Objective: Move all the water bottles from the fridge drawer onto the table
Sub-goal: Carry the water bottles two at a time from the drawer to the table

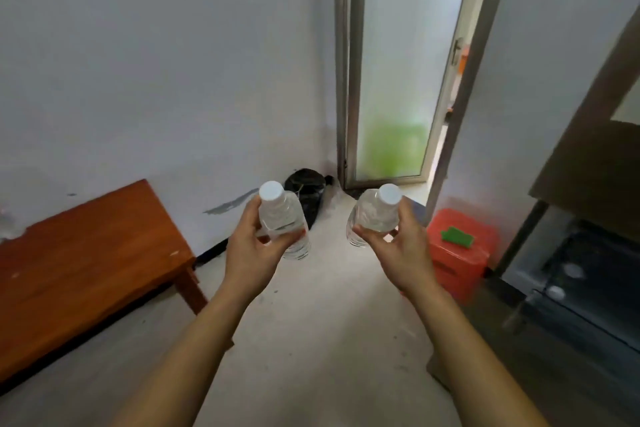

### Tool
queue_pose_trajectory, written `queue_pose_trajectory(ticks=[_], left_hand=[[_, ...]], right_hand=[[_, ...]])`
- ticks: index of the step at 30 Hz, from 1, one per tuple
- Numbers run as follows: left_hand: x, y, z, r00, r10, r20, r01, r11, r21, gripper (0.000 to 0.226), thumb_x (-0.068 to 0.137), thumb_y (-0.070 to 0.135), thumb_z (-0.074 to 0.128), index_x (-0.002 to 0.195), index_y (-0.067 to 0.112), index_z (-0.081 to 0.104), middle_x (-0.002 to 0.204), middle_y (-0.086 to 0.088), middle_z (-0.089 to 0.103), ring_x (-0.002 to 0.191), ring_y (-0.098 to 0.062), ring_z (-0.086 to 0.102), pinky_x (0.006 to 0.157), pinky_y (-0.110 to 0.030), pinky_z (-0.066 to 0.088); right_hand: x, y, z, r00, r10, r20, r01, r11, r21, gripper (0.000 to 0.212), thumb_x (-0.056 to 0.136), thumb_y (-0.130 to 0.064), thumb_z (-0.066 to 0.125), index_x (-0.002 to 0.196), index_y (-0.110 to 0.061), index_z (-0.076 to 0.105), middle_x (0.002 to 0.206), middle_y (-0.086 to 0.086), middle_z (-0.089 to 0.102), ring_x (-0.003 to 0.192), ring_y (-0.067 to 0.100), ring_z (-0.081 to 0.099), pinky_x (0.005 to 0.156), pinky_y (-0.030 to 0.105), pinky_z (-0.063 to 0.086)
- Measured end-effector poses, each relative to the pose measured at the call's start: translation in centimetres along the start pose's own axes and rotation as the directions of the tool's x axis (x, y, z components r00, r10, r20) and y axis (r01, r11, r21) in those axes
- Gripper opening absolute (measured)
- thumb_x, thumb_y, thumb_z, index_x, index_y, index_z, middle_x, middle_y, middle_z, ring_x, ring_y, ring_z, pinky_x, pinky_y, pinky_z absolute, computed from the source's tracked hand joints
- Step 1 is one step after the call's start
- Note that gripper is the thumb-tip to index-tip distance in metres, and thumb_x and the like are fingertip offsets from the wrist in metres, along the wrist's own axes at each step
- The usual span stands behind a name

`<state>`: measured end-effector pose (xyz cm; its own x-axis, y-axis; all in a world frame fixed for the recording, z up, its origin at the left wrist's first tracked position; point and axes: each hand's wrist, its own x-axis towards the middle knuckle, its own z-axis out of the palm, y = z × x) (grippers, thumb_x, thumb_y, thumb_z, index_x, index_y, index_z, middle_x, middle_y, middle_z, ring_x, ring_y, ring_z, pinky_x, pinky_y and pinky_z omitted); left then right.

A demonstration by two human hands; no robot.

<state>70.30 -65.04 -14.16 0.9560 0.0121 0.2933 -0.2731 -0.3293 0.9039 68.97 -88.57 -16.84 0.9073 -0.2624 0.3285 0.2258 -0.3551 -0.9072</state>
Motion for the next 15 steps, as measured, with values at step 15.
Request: queue_pose_trajectory(ticks=[15], left_hand=[[1.3,-14.7,-35.0,0.872,-0.137,-0.47,0.215,0.97,0.117,0.08,0.075,0.022,0.086,0.142,0.034,0.044,0.128,0.022,0.057,0.12,-0.002,0.055,0.099,-0.035,0.051]], right_hand=[[1.6,-11.4,42.1,0.848,-0.235,0.474,0.186,0.971,0.148,0.053,0.081,-0.034,0.08,0.123,-0.035,0.047,0.111,-0.018,0.062,0.105,0.003,0.061,0.089,0.034,0.054]])
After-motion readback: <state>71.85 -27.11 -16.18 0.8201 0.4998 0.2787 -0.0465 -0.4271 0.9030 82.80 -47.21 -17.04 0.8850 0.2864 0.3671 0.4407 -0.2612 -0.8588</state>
